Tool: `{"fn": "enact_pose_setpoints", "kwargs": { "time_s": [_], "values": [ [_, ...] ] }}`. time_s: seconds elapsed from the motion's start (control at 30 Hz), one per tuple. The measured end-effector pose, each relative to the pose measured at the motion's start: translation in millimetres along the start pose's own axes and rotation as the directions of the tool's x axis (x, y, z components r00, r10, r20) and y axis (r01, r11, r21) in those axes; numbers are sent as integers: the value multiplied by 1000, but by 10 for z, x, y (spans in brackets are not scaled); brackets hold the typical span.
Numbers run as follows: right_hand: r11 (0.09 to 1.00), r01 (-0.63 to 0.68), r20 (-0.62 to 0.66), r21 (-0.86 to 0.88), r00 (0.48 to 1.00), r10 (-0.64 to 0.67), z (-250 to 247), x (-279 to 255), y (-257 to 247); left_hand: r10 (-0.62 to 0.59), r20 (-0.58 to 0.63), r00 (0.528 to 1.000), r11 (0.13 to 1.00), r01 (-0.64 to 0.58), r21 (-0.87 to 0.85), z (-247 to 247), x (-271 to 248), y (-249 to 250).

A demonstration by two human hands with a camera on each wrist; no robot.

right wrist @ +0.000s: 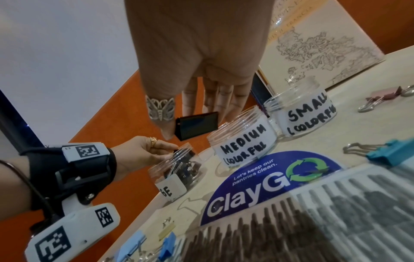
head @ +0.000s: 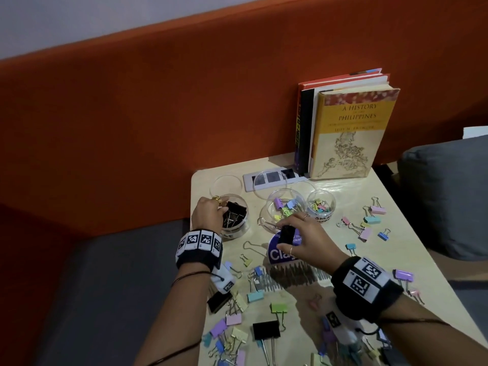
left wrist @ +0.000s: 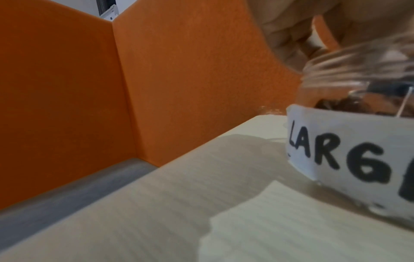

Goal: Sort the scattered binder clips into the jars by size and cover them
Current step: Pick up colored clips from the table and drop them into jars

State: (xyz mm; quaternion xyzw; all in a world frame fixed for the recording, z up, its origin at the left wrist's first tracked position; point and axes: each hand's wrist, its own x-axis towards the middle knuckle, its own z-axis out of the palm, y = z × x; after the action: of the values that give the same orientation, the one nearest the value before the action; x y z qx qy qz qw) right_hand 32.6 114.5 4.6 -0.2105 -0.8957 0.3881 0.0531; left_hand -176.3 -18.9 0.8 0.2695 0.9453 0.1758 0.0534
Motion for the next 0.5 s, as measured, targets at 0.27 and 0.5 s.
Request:
{"fn": "enact_pose_setpoints", "kwargs": {
  "time_s": [0.27, 0.5],
  "values": [
    [1000, 3, -52, -20, 999, -4, -207, 142, -107, -42, 153, 987, 887, 107, -448, 42, -95, -23],
    [997, 14, 15, -71, 1000, -13, -55, 541, -408, 31, 398, 917, 846, 188, -499, -3, -151, -82]
  ]
}}
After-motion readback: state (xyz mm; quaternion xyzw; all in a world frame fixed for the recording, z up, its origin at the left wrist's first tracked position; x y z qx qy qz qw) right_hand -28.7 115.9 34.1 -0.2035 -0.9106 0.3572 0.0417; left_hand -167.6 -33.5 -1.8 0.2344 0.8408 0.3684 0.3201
